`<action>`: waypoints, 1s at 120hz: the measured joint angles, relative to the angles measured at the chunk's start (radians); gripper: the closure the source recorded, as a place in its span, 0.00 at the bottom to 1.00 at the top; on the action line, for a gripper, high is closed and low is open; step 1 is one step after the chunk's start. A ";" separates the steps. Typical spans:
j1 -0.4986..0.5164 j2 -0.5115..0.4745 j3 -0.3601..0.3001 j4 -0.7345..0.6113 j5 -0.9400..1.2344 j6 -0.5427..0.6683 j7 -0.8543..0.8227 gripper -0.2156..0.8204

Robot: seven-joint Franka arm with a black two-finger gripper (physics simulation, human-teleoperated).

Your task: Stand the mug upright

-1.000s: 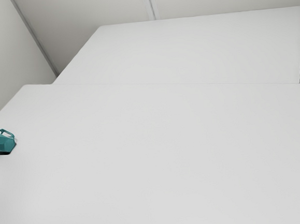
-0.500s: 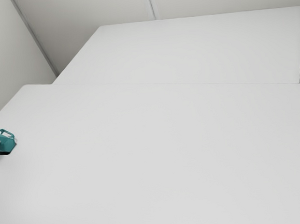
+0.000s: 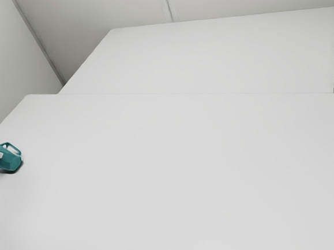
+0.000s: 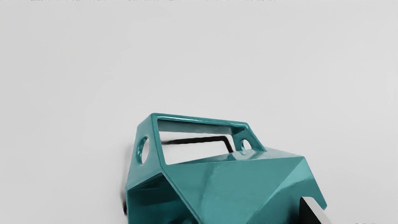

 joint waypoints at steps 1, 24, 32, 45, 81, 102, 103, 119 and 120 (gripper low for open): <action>0.000 0.000 0.000 0.000 0.000 -0.001 0.000 0.63; 0.004 -0.009 -0.002 0.002 0.001 -0.024 0.005 0.78; 0.007 -0.018 -0.002 0.003 0.001 -0.035 0.007 0.83; 0.008 -0.027 -0.010 0.003 0.001 -0.055 0.009 0.89; 0.003 -0.047 -0.016 -0.004 0.004 -0.078 0.013 0.95; -0.026 -0.172 -0.018 -0.137 0.030 -0.043 -0.006 0.96; -0.029 -0.183 -0.019 -0.150 0.032 -0.038 -0.008 0.96; -0.090 -0.383 -0.035 -0.410 0.100 0.064 -0.055 0.97; -0.093 -0.393 -0.036 -0.424 0.104 0.071 -0.058 0.97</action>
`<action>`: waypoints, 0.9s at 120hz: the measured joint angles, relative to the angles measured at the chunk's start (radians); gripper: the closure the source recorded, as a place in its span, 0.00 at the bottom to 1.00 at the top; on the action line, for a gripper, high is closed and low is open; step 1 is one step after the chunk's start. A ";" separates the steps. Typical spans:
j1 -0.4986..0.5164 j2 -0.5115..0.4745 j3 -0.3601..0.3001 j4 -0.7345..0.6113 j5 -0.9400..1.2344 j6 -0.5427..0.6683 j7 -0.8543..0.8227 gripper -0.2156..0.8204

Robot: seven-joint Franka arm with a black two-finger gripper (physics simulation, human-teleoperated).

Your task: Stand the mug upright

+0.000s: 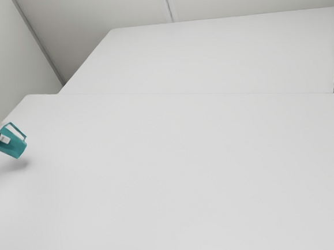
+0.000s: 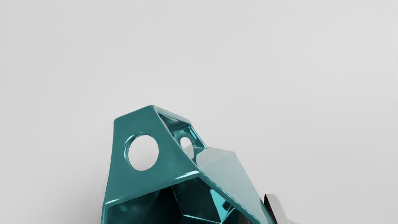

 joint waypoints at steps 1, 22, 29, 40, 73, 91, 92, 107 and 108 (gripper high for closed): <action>-0.002 -0.010 -0.002 -0.014 0.004 0.007 -0.004 0.97; -0.015 -0.211 -0.109 -0.280 0.133 0.145 -0.109 0.97; -0.015 -0.285 -0.145 -0.366 0.159 0.184 -0.148 0.97; -0.013 -0.404 -0.205 -0.497 0.181 0.235 -0.211 0.97; -0.070 -0.558 -0.385 -0.665 0.201 0.314 -0.396 0.97; -0.050 -0.609 -0.448 -0.726 0.196 0.345 -0.488 0.97; -0.045 -0.611 -0.452 -0.730 0.195 0.348 -0.494 0.97; -0.013 -0.629 -0.526 -0.766 0.189 0.386 -0.575 0.97; -0.013 -0.629 -0.531 -0.767 0.189 0.388 -0.581 0.97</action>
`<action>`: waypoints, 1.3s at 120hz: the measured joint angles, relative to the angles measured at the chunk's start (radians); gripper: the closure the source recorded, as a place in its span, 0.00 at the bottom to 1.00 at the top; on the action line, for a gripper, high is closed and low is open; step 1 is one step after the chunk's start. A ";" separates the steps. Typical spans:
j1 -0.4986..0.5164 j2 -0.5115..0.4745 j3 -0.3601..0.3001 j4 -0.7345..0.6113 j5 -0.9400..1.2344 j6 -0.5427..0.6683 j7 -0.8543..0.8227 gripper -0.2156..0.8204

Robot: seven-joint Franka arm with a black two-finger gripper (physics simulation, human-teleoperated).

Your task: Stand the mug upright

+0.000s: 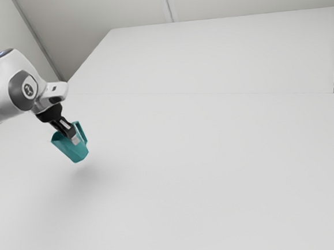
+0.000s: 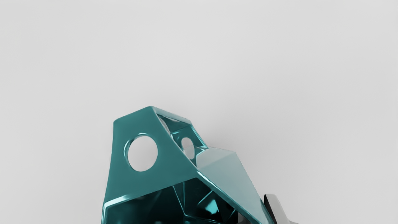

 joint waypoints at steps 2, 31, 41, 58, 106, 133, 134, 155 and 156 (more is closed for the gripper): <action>-0.001 -0.003 -0.009 -0.004 0.000 0.005 -0.011 0.97; -0.006 -0.034 -0.128 -0.050 0.000 0.057 -0.164 0.97; -0.005 -0.035 -0.163 -0.059 0.001 0.072 -0.210 0.97; -0.006 -0.046 -0.210 -0.099 0.003 0.124 -0.280 0.97; -0.010 0.065 -0.232 -0.130 0.090 0.300 -0.415 0.97; -0.042 0.072 -0.233 -0.163 0.107 0.350 -0.462 0.97; -0.043 0.072 -0.233 -0.164 0.107 0.351 -0.463 0.97; -0.045 0.087 -0.233 -0.172 0.108 0.353 -0.491 0.97; -0.045 0.087 -0.233 -0.173 0.108 0.353 -0.492 0.97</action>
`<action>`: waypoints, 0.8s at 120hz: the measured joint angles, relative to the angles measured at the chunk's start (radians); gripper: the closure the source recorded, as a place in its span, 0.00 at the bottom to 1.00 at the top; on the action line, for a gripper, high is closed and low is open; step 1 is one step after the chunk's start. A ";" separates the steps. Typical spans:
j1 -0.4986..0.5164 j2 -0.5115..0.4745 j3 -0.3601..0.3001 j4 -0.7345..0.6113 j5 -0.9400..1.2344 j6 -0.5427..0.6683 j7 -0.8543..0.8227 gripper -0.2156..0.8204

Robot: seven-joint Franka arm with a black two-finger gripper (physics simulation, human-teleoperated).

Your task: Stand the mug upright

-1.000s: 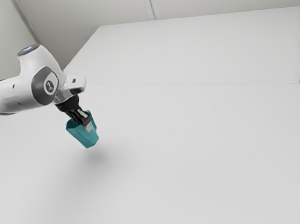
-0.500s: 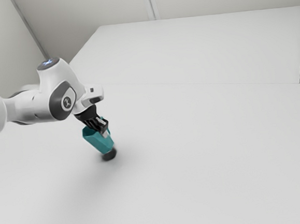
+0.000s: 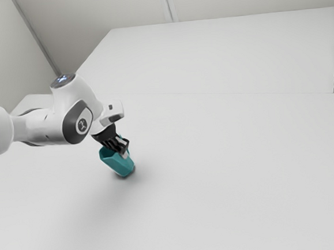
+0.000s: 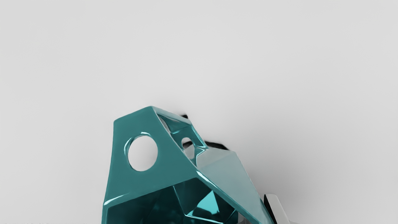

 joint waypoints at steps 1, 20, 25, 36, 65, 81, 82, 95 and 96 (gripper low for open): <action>0.000 0.000 0.000 0.000 0.000 0.000 -0.001 0.97; 0.006 0.005 0.000 0.001 0.003 0.000 -0.019 0.95; 0.009 0.006 -0.001 0.000 0.000 -0.001 -0.021 0.88; 0.012 0.007 -0.002 0.000 -0.004 -0.002 -0.022 0.71; 0.013 0.005 -0.002 0.000 -0.008 -0.006 -0.023 0.38; 0.017 -0.036 -0.004 0.010 -0.009 -0.039 -0.024 0.30; 0.017 -0.040 -0.004 0.011 -0.009 -0.042 -0.024 0.30; 0.009 -0.083 -0.002 0.037 -0.016 -0.097 -0.023 0.26; 0.009 -0.085 -0.001 0.042 -0.016 -0.102 -0.023 0.26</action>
